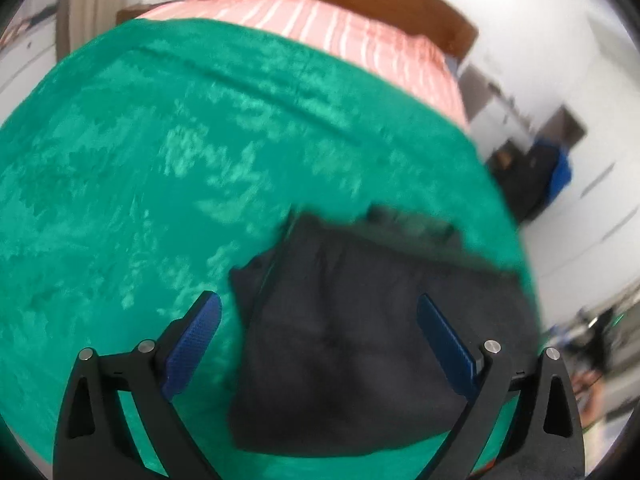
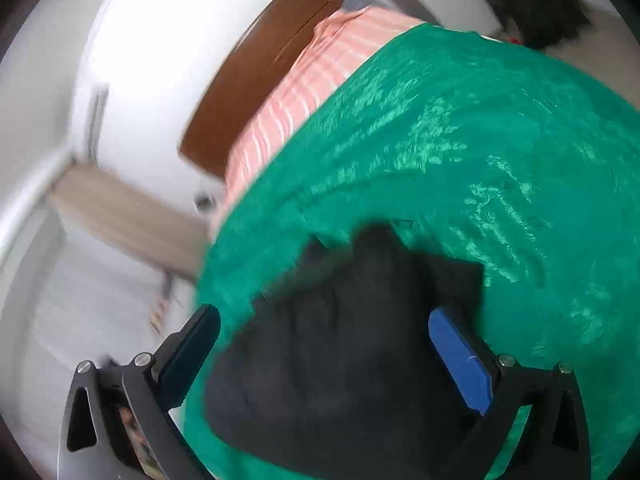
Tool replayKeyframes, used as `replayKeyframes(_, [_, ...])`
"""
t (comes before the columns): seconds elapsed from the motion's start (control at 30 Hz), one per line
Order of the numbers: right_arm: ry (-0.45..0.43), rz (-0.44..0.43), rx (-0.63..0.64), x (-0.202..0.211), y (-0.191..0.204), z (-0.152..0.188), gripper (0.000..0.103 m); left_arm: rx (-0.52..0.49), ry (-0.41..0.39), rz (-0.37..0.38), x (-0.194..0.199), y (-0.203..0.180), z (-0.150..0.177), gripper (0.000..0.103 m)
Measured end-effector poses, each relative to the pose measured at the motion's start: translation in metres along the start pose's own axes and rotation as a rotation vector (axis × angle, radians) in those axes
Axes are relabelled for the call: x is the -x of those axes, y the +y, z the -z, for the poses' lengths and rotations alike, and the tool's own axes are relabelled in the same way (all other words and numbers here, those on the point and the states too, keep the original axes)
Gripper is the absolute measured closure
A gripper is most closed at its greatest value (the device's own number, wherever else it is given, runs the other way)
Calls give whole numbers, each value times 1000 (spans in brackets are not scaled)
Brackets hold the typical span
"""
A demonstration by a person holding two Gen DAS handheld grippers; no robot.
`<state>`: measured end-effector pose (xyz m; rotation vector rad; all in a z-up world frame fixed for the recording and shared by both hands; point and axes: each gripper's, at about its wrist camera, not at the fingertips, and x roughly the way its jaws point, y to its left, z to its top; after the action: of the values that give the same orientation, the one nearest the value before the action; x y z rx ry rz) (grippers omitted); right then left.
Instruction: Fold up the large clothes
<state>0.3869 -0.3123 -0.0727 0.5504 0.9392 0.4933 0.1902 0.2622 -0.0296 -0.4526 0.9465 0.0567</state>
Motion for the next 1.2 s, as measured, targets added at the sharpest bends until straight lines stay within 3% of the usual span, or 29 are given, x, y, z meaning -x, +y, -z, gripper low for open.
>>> replayKeyframes(0.1, [92, 178, 176, -35, 13, 11, 0, -44, 66, -101, -58, -2, 14, 5])
replayKeyframes(0.17, [108, 288, 256, -62, 15, 14, 0, -55, 76, -147, -83, -1, 32, 5])
replayKeyframes(0.3, [185, 386, 299, -116, -4, 32, 1, -122, 46, -218, -109, -14, 44, 0])
replayKeyframes(0.37, [169, 371, 260, -127, -15, 38, 0, -136, 22, -224, -117, -15, 45, 0])
replayKeyframes(0.47, [112, 356, 230, -125, -22, 42, 0, -5, 54, -161, -123, 4, 42, 0])
replayKeyframes(0.57, [90, 358, 235, -108, -20, 45, 1, 27, 38, -149, -113, 13, 46, 1])
replayKeyframes(0.67, [-20, 331, 253, -60, -7, 58, 1, -72, -54, -195, -80, -1, 56, 2])
replayKeyframes(0.77, [-134, 295, 282, -13, -4, 77, 0, -201, -177, -173, -35, -20, 84, 2])
replayKeyframes(0.87, [-205, 337, 318, 10, -8, 103, 0, -208, -241, -173, -12, -25, 113, 2])
replayKeyframes(1.03, [-194, 436, 303, 13, -41, 138, 0, -234, -292, -132, 3, -61, 135, 2])
replayKeyframes(1.2, [-231, 375, 210, 6, -65, 156, 0, -404, -276, -80, -6, -136, 118, 2])
